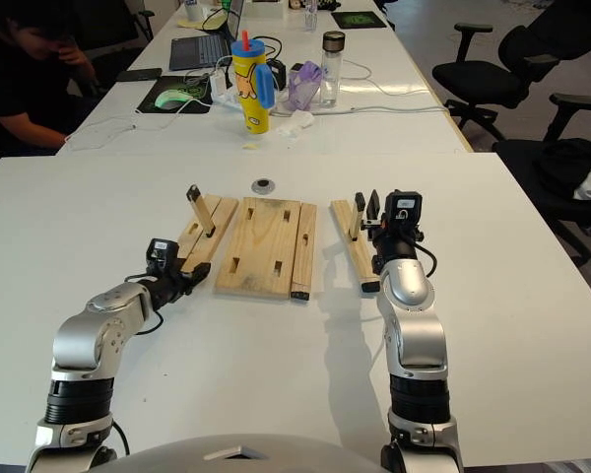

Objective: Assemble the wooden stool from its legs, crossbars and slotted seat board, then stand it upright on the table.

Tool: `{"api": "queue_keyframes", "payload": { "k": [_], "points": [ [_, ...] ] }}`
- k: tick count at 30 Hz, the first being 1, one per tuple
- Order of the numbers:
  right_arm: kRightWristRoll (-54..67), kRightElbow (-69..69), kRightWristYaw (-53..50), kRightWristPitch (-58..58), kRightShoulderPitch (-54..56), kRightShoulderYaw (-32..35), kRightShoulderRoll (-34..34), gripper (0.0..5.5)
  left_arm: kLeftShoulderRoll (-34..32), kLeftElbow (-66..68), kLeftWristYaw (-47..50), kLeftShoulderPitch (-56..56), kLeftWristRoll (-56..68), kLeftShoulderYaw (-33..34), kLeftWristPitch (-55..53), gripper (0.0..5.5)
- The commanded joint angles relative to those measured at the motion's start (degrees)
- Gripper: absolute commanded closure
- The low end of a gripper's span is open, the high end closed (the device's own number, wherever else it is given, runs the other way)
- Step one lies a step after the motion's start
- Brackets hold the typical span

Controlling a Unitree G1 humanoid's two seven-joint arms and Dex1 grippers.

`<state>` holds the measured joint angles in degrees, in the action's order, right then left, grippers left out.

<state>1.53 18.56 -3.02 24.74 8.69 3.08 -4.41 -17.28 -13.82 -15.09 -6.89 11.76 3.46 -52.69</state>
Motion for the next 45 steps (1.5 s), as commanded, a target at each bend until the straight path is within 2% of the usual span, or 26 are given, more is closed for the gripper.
{"api": "queue_keyframes", "payload": {
  "k": [1, 8, 10, 15, 18, 26, 32, 35, 39, 45],
  "points": [
    [-0.3, 0.2, -0.6, 0.4, 0.4, 0.0, 0.8, 3.58, -1.4, 3.9, -0.7, 0.9, -0.5, -1.9, -3.7, 2.36],
    [-0.6, -0.2, -1.6, 0.5, 0.6, 0.1, 2.3, 3.58, -4.9, 9.2, -3.3, -4.1, -1.9, -7.2, -6.5, 2.36],
    [-0.7, -0.2, -2.0, 0.3, 0.5, 0.2, 2.7, 3.58, -4.7, 10.0, -3.3, -5.2, -1.2, -6.3, -8.6, 2.36],
    [-1.0, -0.8, -2.5, -0.2, 0.3, -0.1, 3.7, 3.58, -6.2, 12.7, -4.6, -7.2, -2.2, -7.7, -6.3, 2.36],
    [-1.0, -1.5, -2.3, -0.2, 0.8, -0.2, 3.8, 3.58, -4.7, 16.4, -4.8, -9.1, -1.7, -7.0, -4.4, 2.36],
    [-1.4, -3.3, -1.0, 0.2, 3.3, 0.1, 2.1, 3.58, -4.5, 21.0, -7.1, -8.9, -2.2, -8.4, 2.9, 3.44],
    [0.4, -6.6, 2.1, -2.0, 5.7, 0.0, 1.0, 3.58, -3.5, 20.3, -6.3, -10.4, -2.6, -5.4, 15.9, 3.46],
    [8.8, -5.6, 9.5, 0.5, 5.9, 1.4, 1.1, 3.31, -1.7, 17.1, -5.2, -10.6, -1.2, -2.1, 22.1, 3.46],
    [28.3, -4.0, 16.2, 8.5, 7.5, 7.8, 4.3, 2.69, 0.1, 10.8, -7.1, -11.0, 1.0, -0.8, 29.5, 3.46],
    [55.0, -6.0, 12.2, 20.2, 12.5, 17.8, 6.5, 1.81, -1.8, 7.2, -18.6, -12.4, 3.8, -4.8, 36.5, 3.46]
  ]
}}
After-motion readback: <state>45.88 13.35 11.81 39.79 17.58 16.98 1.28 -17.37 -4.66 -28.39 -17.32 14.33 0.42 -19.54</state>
